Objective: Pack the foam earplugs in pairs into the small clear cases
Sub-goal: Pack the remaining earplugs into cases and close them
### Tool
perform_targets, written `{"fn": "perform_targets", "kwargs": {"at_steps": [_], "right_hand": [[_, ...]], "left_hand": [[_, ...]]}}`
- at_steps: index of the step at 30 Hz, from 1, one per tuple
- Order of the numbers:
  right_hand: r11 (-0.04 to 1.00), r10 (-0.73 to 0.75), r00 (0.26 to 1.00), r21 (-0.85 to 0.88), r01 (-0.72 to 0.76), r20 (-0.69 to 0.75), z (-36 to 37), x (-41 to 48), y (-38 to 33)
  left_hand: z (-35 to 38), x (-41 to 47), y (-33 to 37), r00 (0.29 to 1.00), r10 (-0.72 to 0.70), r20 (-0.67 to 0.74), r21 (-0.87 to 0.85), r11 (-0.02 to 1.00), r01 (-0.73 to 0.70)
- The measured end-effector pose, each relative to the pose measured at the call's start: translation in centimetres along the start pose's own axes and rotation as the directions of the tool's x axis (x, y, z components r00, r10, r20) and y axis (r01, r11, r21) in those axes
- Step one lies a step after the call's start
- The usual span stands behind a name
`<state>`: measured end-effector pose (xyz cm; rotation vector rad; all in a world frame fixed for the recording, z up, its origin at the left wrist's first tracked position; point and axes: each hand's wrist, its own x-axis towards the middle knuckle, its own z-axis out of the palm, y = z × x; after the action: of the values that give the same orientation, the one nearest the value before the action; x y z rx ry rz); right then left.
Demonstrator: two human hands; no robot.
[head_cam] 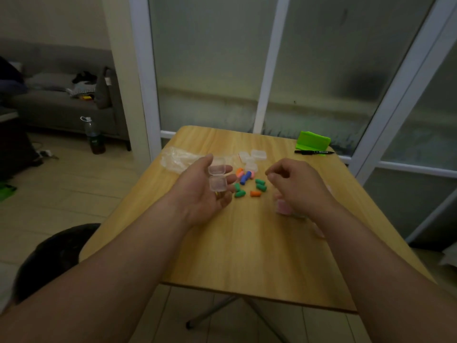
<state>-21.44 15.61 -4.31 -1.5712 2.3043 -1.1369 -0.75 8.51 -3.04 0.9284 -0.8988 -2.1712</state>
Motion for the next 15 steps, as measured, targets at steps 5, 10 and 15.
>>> {"fn": "perform_targets", "kwargs": {"at_steps": [5,10,15], "right_hand": [[0.941,-0.107,0.986,-0.307,0.142,0.129,1.2,-0.4,-0.3],[0.869,-0.152,0.973,-0.446,0.214,0.171,2.3,-0.3,-0.7],[0.862,-0.13,0.979,-0.47,0.191,0.159,2.6,-0.2,-0.5]], "left_hand": [[-0.2,0.2,0.1,1.0,-0.017,-0.012,-0.05,0.999,0.016],[-0.2,0.8,0.0,1.0,-0.013,-0.013,-0.04,0.999,0.013],[-0.4,1.0,0.0,1.0,-0.012,-0.023,-0.019,1.0,0.012]]}}
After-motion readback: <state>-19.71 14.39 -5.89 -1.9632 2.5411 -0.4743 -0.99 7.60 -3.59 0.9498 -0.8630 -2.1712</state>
